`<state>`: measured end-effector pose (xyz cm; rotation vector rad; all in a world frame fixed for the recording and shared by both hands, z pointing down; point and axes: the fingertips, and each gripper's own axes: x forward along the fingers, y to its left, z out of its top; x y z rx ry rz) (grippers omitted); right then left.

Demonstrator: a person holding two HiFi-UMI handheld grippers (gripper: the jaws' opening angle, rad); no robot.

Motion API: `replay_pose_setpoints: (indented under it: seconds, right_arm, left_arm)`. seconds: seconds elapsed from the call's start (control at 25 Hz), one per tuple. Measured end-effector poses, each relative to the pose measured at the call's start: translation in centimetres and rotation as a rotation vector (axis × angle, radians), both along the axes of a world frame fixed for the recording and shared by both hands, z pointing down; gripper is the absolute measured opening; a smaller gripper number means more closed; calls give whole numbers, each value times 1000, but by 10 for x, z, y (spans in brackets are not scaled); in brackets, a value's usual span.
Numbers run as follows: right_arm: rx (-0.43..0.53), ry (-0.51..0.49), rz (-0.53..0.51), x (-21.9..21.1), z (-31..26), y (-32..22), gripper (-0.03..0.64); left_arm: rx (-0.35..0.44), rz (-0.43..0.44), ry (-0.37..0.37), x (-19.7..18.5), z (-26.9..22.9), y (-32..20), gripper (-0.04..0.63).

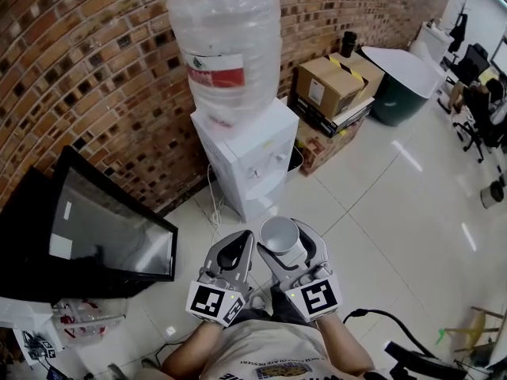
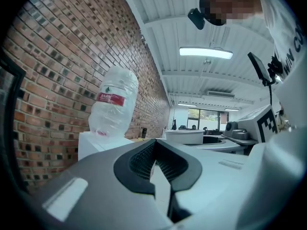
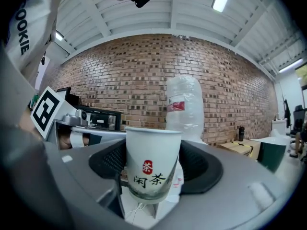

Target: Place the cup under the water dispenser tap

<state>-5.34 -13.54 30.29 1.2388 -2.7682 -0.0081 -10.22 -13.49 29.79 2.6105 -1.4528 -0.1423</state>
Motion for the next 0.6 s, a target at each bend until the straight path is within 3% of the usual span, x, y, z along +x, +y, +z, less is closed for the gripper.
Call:
replay_pose_setpoints:
  seconds: [0.16,0.32,0.6]
  right_arm:
    - [11,-11,5,8,9,-26,334]
    - [17,42,11,13,30,-54,334]
    - [48,46,43,23,74,-113,334]
  left_arm:
    - [14,3,-13,7,5,-22,-8]
    - [10,14,-28,17,22,-46,-8]
    - [-15,-21,3,27,72,-95,-8]
